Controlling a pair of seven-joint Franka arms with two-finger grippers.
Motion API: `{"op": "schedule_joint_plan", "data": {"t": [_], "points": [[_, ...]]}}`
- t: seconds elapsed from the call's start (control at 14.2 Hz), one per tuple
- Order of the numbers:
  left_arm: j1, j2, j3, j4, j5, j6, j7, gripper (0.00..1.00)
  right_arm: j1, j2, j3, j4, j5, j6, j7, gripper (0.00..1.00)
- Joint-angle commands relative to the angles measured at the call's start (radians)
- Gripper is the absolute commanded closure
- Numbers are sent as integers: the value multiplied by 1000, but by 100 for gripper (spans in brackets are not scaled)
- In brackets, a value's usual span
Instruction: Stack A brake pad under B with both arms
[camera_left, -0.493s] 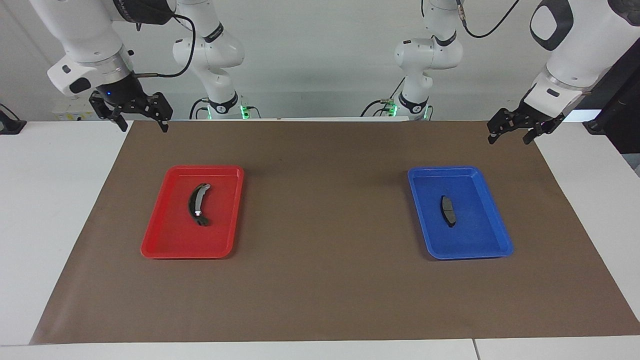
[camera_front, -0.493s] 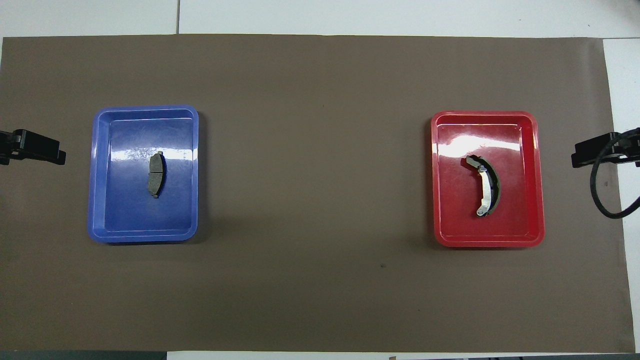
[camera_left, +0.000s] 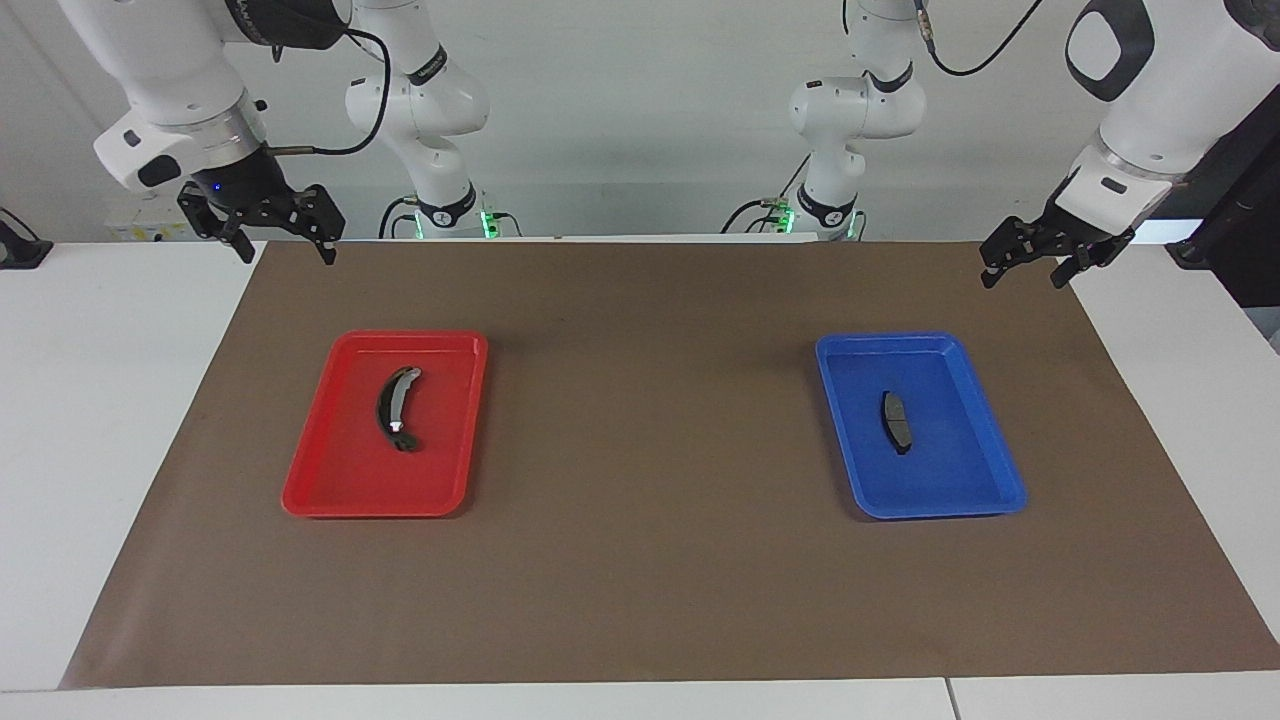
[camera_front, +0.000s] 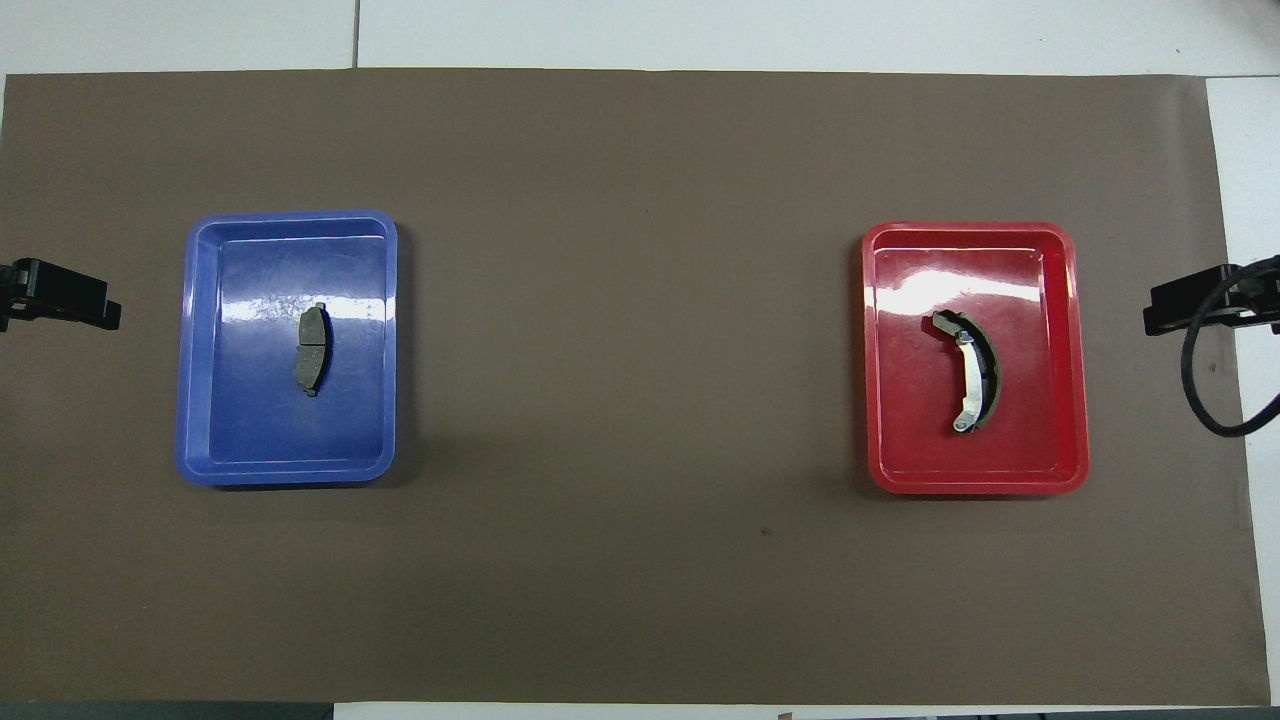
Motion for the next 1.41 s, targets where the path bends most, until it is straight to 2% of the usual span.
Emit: {"op": "schedule_joint_plan", "data": {"t": [0.0, 0.42, 0.77, 1.06, 1.2, 1.34], "points": [[2, -22, 0, -22, 9, 7, 3, 2, -11, -2, 6, -7, -6, 14, 2, 0], [2, -28, 0, -29, 9, 15, 6, 2, -13, -2, 6, -7, -6, 14, 2, 0], [-12, -36, -5, -60, 9, 70, -3, 3, -11, -2, 8, -9, -1, 12, 2, 0], [-30, -114, -11, -241, 9, 228, -3, 6, -11, -17, 6, -38, 2, 12, 2, 0], [-36, -119, -13, -314, 9, 298, -6, 7, -11, -22, 6, -50, 2, 17, 2, 0], [-49, -111, -13, -373, 9, 372, -9, 8, -11, -46, 8, -114, 6, 69, -1, 0]]}}
